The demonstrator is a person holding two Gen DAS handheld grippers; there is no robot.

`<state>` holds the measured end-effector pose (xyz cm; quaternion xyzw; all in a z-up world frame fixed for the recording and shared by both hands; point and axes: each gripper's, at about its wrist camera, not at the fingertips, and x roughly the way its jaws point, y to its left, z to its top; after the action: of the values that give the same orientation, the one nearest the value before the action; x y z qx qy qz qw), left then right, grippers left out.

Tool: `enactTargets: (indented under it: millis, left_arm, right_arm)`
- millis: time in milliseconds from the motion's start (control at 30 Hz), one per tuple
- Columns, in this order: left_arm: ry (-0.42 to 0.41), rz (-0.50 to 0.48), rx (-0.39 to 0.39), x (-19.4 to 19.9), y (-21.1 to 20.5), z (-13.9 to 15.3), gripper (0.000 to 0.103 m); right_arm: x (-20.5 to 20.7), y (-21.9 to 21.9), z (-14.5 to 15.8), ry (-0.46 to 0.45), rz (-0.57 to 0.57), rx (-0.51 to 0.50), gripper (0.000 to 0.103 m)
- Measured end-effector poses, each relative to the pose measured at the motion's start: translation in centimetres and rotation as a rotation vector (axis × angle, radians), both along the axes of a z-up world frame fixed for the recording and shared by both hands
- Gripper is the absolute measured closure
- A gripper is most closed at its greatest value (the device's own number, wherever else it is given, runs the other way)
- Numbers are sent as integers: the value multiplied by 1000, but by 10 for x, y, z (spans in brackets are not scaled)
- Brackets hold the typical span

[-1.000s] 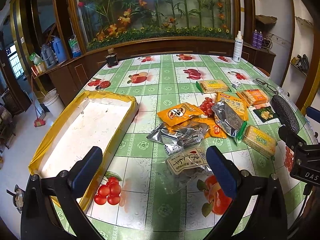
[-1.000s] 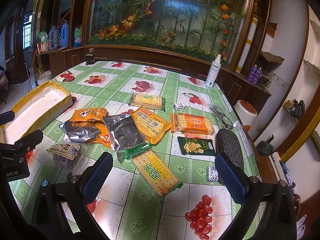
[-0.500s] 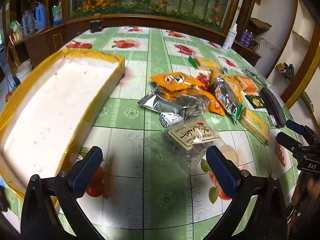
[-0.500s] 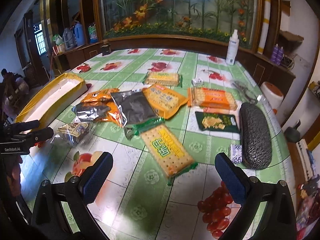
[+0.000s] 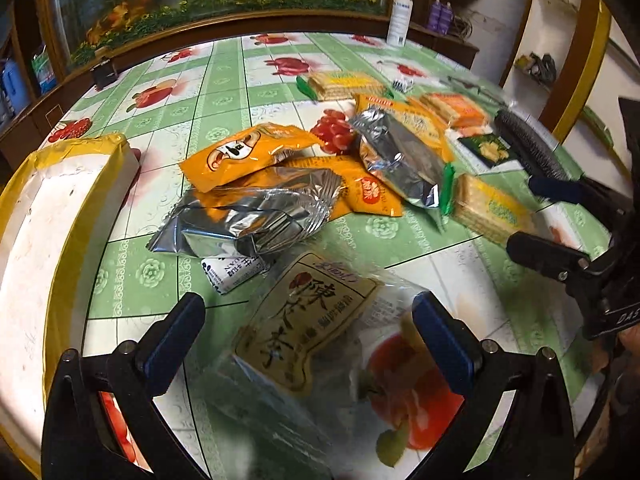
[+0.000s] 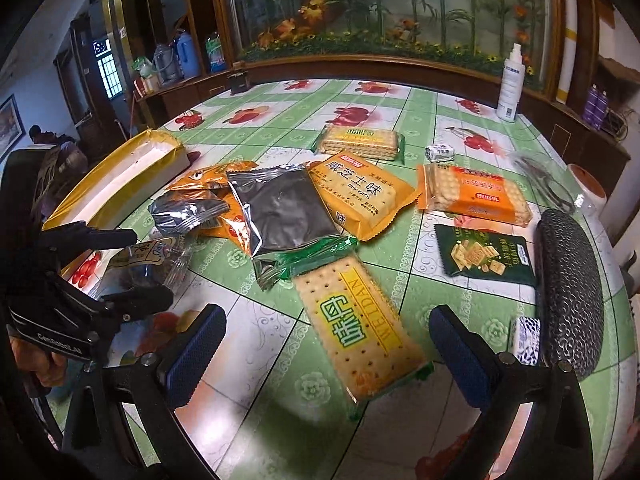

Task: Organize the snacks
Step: 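Grasp the clear dried-plum bag with left tool while right tool grasps WEIDAN crackers, then carry both packs to the yellow tray and release them inside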

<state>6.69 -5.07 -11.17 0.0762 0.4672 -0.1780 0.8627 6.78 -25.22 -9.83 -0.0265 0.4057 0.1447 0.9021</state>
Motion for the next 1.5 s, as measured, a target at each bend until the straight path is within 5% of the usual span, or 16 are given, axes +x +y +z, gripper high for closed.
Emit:
enactTargets:
  millis: [200,333,500,1100,1500]
  left_arm:
    - [-12,-34,33,2,1,-9,5]
    - [-27,-44,27,2,1,-4,32]
    - [-29,-58,33,-2,0,0,51]
    - [-70,-18,-161,-38,31,29,59]
    - [-144,109,-193,-66,89,58,59]
  right_arm:
    - [15,-4,-17,69,6,-17,13]
    - [15,-8,-22,85,-10,-26,27]
    - [13,-8,-20,89,-24,-26,53]
    - [-29,-3,14,28,-30,101,55]
    - [-40,43,27,4,58,128,55]
